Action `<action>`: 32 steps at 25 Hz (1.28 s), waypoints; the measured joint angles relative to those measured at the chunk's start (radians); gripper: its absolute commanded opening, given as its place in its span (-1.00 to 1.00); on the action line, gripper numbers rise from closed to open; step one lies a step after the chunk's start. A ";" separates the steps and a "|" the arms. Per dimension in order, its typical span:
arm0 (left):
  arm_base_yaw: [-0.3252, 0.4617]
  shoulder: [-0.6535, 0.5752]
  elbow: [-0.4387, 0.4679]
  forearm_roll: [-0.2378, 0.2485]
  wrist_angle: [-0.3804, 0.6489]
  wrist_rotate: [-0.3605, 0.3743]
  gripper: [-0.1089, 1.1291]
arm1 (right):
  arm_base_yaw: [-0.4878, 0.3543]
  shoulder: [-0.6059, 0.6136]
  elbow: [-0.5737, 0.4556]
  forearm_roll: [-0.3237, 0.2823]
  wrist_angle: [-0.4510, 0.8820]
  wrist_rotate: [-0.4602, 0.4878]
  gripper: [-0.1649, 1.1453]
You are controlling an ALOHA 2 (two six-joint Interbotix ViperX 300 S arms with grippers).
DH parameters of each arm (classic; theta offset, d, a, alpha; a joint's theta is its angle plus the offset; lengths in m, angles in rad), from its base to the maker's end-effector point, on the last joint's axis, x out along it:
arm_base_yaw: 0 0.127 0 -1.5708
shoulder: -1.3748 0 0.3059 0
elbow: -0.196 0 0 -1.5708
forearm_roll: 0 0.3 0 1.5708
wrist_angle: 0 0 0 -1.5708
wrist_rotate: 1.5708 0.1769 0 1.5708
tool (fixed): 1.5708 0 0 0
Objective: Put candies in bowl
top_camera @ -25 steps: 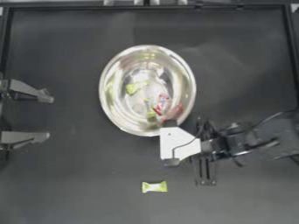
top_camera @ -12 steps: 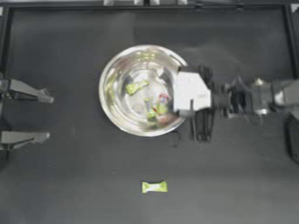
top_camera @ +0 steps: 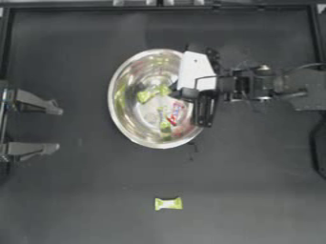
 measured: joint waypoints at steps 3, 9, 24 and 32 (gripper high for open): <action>0.005 0.000 0.002 0.000 0.000 -0.005 0.75 | -0.011 0.048 -0.017 -0.012 -0.017 -0.002 -0.10; 0.006 0.000 0.002 0.000 0.002 -0.006 0.75 | -0.026 0.100 -0.049 -0.017 -0.023 0.002 0.95; 0.006 0.002 0.000 0.000 0.011 -0.008 0.75 | -0.012 -0.028 0.017 0.023 -0.140 0.005 0.76; 0.008 0.002 0.002 0.000 0.029 -0.006 0.75 | 0.066 -0.304 0.179 0.083 -0.241 0.008 0.76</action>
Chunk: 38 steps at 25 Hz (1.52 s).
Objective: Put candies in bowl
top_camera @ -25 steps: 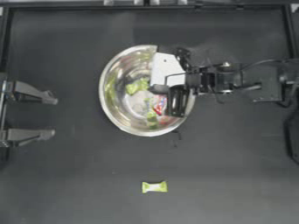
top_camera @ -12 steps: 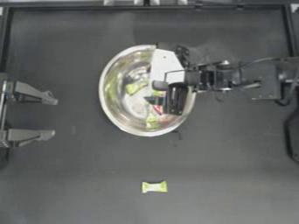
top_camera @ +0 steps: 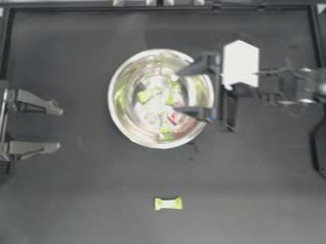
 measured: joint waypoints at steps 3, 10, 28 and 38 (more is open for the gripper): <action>-0.002 0.000 0.000 0.000 0.002 0.000 0.75 | 0.044 -0.097 0.055 0.014 0.000 0.003 0.76; -0.002 -0.002 -0.003 0.000 0.011 0.000 0.75 | 0.149 -0.359 0.207 0.049 -0.048 0.006 0.76; -0.057 0.333 -0.272 0.018 0.239 -0.003 0.75 | 0.179 -0.594 0.382 0.118 -0.084 0.011 0.76; -0.143 0.644 -0.515 0.071 0.374 -0.055 0.75 | 0.179 -0.615 0.400 0.137 -0.084 0.011 0.76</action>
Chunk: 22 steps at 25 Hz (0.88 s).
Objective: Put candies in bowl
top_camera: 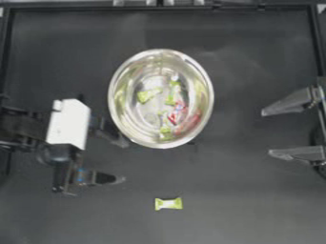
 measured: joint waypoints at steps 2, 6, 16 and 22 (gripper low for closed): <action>-0.012 0.055 -0.034 0.029 0.018 -0.041 0.76 | 0.000 0.002 0.002 0.000 0.000 0.000 0.76; -0.032 0.178 -0.100 0.087 0.069 -0.118 0.79 | 0.000 0.000 0.005 0.002 0.000 0.000 0.76; -0.078 0.423 -0.262 0.110 0.155 -0.141 0.80 | 0.000 -0.002 0.011 0.002 0.000 0.000 0.76; -0.084 0.517 -0.328 0.109 0.169 -0.141 0.80 | 0.000 -0.002 0.023 0.002 -0.015 -0.002 0.76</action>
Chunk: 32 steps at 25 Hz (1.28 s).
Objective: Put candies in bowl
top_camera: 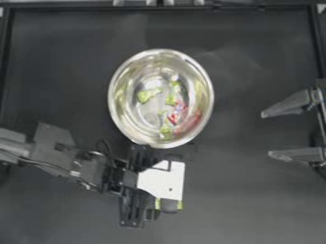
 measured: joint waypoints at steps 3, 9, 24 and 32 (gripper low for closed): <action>-0.005 0.035 -0.026 0.000 -0.002 0.000 0.80 | 0.000 0.000 0.002 0.000 -0.005 0.002 0.76; -0.005 0.123 -0.074 0.000 -0.002 0.002 0.80 | 0.000 0.000 0.006 0.000 -0.011 0.002 0.76; -0.002 0.233 -0.121 -0.006 0.018 0.002 0.79 | 0.000 0.000 0.018 0.000 -0.040 0.002 0.76; 0.000 0.252 -0.137 -0.008 0.038 0.002 0.76 | 0.000 0.000 0.018 -0.002 -0.041 0.002 0.76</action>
